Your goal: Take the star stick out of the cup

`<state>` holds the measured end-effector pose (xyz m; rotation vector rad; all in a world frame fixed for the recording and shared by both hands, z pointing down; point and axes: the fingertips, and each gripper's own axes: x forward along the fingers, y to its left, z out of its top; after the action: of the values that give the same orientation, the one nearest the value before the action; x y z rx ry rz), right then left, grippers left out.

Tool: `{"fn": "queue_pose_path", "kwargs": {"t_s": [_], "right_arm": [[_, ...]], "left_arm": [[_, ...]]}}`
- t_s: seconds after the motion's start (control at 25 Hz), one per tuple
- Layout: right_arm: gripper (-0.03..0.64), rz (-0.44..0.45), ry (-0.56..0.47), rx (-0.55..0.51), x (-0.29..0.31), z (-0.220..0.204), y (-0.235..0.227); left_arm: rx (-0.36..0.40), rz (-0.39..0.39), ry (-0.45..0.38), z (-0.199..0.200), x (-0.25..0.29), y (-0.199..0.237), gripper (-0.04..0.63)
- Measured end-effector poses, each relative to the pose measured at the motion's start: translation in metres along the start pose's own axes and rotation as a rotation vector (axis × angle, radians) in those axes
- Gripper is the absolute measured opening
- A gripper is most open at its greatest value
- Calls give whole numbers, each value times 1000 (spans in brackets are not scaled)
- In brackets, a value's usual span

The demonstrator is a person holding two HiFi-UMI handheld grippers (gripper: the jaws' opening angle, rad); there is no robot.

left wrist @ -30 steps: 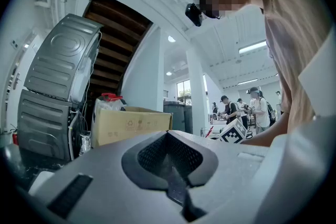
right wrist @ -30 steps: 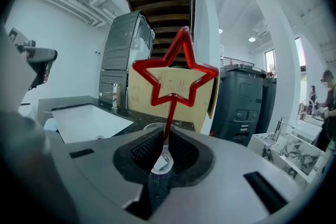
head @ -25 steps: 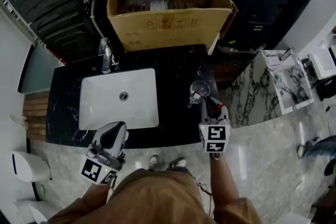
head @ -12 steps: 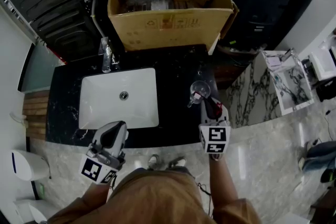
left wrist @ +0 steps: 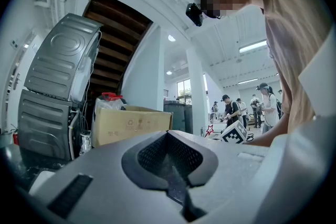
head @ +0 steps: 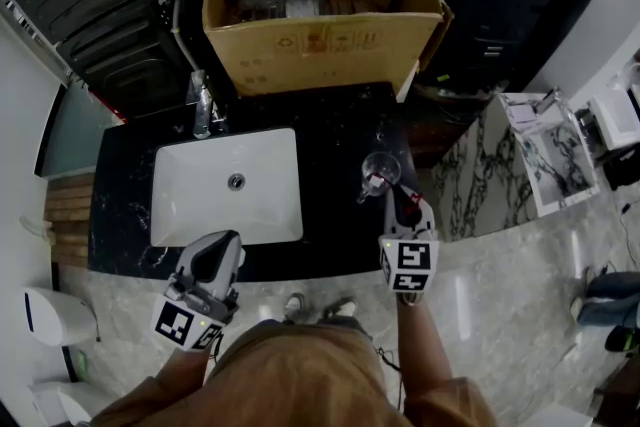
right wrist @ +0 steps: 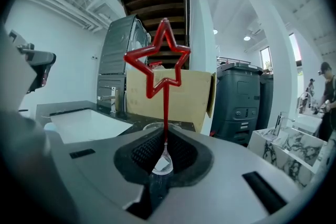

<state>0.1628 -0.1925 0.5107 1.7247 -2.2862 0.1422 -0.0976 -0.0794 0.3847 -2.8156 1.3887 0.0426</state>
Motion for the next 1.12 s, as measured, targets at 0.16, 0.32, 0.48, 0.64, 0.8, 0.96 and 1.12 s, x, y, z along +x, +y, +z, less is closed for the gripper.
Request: {"fn": "queue_pose_path", "kwargs": {"t_s": [0.16,0.32,0.48,0.64,0.8,0.96,1.12], "right_arm": [[14,9,-24,3,-2,10,3],[14,5,-30,-10,-5,16,0],[14,10,-40,-15,-9,24,2],[14,19,-61,-22,-18,35,9],[14,12,-79,-23,-27,46,9],[14,-10,-78,-18,-38,48,5],[14,-33,-98,-21,-50,55,2]], "left_arm": [[0,-1,-2,0,0,1,2],[-5,-6,-4,1,1,0,2],[-9,-20,-11,2,5,-1,2],[-10,-42,-17,2,9,-4,2],[-13,-72,-24,3,14,-8,2],[-15,-106,-35,4,18,-14,2],[-15,-138,-50,7,22,-18,2]]}}
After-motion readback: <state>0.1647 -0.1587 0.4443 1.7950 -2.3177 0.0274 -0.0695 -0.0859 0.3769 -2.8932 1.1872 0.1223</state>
